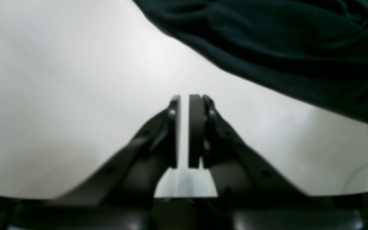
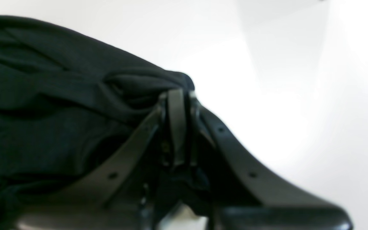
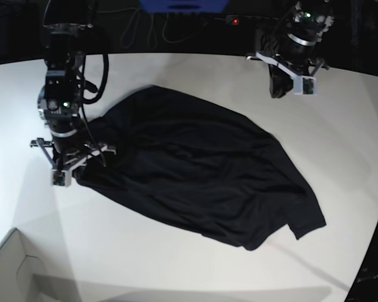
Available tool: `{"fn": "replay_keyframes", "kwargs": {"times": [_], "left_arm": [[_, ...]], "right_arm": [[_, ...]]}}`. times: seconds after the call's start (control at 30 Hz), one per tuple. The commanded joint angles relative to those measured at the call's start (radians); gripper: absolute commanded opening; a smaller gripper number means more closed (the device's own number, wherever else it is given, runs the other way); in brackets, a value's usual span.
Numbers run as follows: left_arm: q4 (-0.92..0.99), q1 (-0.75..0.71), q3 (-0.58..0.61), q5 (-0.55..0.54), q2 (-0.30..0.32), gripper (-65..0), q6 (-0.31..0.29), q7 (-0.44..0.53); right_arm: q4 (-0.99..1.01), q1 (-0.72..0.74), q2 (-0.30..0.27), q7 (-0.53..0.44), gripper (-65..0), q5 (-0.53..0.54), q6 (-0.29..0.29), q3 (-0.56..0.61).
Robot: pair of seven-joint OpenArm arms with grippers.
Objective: Layout the t-shirt on the table in an organized manner, then fold the t-shirt properly
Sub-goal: 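Lift and pull the shirt edges apart with both grippers to spread it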
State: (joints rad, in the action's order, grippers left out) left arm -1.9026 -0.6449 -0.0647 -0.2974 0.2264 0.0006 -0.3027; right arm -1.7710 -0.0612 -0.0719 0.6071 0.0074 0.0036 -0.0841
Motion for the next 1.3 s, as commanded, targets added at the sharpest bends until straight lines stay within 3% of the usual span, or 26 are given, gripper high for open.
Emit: {"fn": "replay_keyframes", "kwargs": {"times": [0.0,0.13,0.2,0.3,0.37,0.43,0.6,1.0,1.07,1.13,1.2,1.27], "left_arm": [[-0.019,-0.002,-0.004,-0.003,0.003,-60.2,0.003,0.021],[-0.018,0.033,-0.005,-0.003,0.003,-57.3,0.003,0.020],[-0.016,0.056,-0.008,-0.003,0.003,-50.1,0.003,-0.010],[-0.016,0.116,-0.034,-0.003,0.001,-33.2,-0.001,-0.100],[-0.015,0.161,-0.044,-0.003,-0.011,-23.6,0.002,-0.149],[-0.010,0.214,-0.057,0.000,-0.028,-17.8,0.000,-0.184],[0.114,0.366,-0.076,0.002,-0.069,-16.5,-0.001,-0.232],[0.421,0.549,-0.071,-0.001,-0.069,-16.5,-0.004,-0.244],[0.453,0.560,-0.070,-0.001,-0.072,-17.3,-0.004,-0.244],[0.461,0.560,-0.070,-0.001,-0.083,-24.5,-0.006,-0.244],[0.466,0.558,-0.070,-0.001,-0.084,-41.7,-0.006,-0.246],[0.469,0.558,-0.073,-0.001,-0.089,-63.6,-0.004,-0.249]], "right_arm": [[-0.017,0.017,-0.007,-0.034,-63.1,-0.002,0.002,-0.004],[-0.016,0.017,0.001,-0.029,-54.4,-0.002,0.002,-0.049],[-0.011,0.017,0.004,-0.028,-48.1,-0.002,0.002,-0.064],[-0.011,0.016,0.005,-0.029,-36.3,-0.002,0.002,-0.092],[-0.014,0.008,0.007,-0.036,-31.0,-0.002,0.002,-0.112],[-0.030,-0.006,0.008,-0.029,-29.6,-0.002,0.002,-0.116],[-0.074,-0.079,0.030,-0.039,-30.3,-0.001,0.003,-0.087],[-0.092,-0.150,0.039,-0.039,-30.3,-0.001,0.003,-0.088],[-0.092,-0.156,0.039,-0.039,-30.3,-0.001,0.003,-0.088],[-0.092,-0.157,0.037,-0.039,-30.3,-0.001,0.003,-0.088],[-0.092,-0.157,0.037,-0.039,-30.3,-0.001,0.003,-0.088],[-0.092,-0.157,0.037,-0.039,-30.3,-0.001,0.003,-0.088]]}}
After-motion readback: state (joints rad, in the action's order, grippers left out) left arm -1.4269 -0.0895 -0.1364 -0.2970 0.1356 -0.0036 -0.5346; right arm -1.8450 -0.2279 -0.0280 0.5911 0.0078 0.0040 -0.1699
